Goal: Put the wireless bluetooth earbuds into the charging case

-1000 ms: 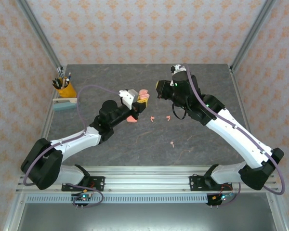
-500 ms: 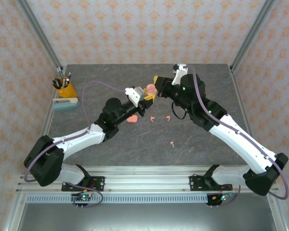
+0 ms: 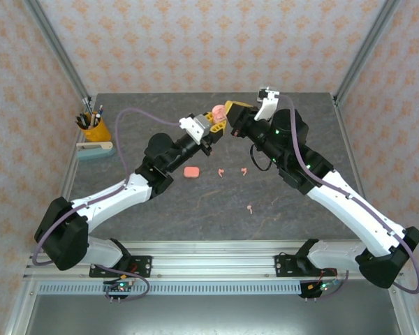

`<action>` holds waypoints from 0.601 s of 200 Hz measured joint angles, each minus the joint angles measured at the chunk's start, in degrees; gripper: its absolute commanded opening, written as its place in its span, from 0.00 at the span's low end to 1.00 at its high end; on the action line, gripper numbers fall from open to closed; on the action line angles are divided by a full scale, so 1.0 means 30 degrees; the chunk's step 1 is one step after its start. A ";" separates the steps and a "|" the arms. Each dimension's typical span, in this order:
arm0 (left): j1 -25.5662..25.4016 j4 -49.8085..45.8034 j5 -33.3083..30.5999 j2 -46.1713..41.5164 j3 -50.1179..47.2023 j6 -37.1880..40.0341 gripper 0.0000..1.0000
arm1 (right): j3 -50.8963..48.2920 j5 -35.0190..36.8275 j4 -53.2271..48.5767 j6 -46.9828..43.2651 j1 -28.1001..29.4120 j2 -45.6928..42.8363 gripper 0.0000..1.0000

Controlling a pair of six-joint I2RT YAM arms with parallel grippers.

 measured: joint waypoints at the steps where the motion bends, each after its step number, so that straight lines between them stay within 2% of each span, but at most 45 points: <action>1: 0.0000 0.0007 0.0000 0.0000 0.0007 0.0015 0.00 | -0.0007 0.0000 0.0029 -0.0022 0.0000 -0.0015 0.12; 120: 0.0000 0.0058 0.0007 0.0044 0.0612 -0.0029 0.00 | -0.0379 -0.0015 0.0925 -0.0117 0.0000 -0.0058 0.12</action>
